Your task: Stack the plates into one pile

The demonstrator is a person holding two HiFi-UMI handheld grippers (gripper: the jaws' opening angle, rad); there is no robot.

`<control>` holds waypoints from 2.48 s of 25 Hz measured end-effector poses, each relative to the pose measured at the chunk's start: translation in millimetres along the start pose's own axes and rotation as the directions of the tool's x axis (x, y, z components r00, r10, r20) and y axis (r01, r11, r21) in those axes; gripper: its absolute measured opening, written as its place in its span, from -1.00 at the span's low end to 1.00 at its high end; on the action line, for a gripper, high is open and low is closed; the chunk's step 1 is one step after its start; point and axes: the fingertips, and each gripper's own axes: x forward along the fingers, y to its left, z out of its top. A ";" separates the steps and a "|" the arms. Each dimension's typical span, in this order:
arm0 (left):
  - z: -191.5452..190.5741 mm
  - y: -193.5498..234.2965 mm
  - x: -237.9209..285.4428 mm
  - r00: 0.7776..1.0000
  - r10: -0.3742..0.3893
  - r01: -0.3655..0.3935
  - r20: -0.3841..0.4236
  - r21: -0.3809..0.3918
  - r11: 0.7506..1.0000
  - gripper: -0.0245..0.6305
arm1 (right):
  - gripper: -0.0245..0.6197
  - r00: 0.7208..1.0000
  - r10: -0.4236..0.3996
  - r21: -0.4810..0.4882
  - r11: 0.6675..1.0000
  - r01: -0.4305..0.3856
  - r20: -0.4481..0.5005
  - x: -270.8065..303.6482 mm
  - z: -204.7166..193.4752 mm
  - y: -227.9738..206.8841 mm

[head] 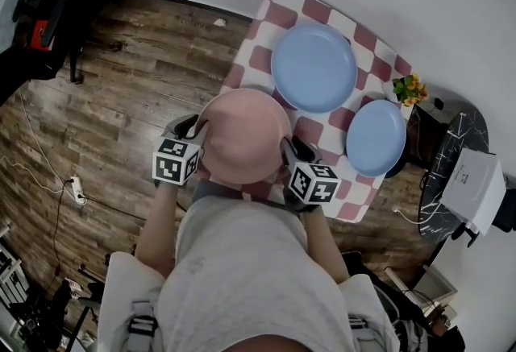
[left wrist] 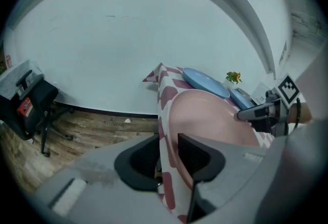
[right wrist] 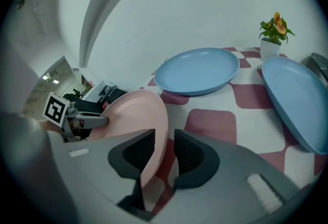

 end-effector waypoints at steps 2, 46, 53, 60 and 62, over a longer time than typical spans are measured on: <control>-2.6 -1.1 1.4 1.000 -0.007 0.007 -0.008 -0.002 1.000 -0.54 | -0.55 1.000 0.008 -0.009 1.000 -0.008 -0.019 3.6 -4.7 2.9; 199.4 -111.2 7.5 0.924 -0.316 0.240 0.215 0.317 0.918 -0.80 | -0.87 0.861 -0.231 -0.035 0.960 0.276 0.453 -130.7 163.1 -53.8; 231.6 -123.5 32.4 0.933 -0.306 0.234 0.189 0.326 0.916 -0.79 | -0.87 0.868 -0.213 -0.068 0.960 0.271 0.449 -127.4 195.9 -81.8; 236.9 -118.7 74.6 0.956 -0.266 0.225 0.121 0.277 0.934 -0.78 | -0.87 0.900 -0.208 -0.066 0.966 0.251 0.383 -93.5 217.5 -116.0; 232.0 -115.1 84.9 0.963 -0.251 0.220 0.095 0.261 0.940 -0.78 | -0.87 0.911 -0.209 -0.063 0.967 0.246 0.354 -82.0 216.0 -122.8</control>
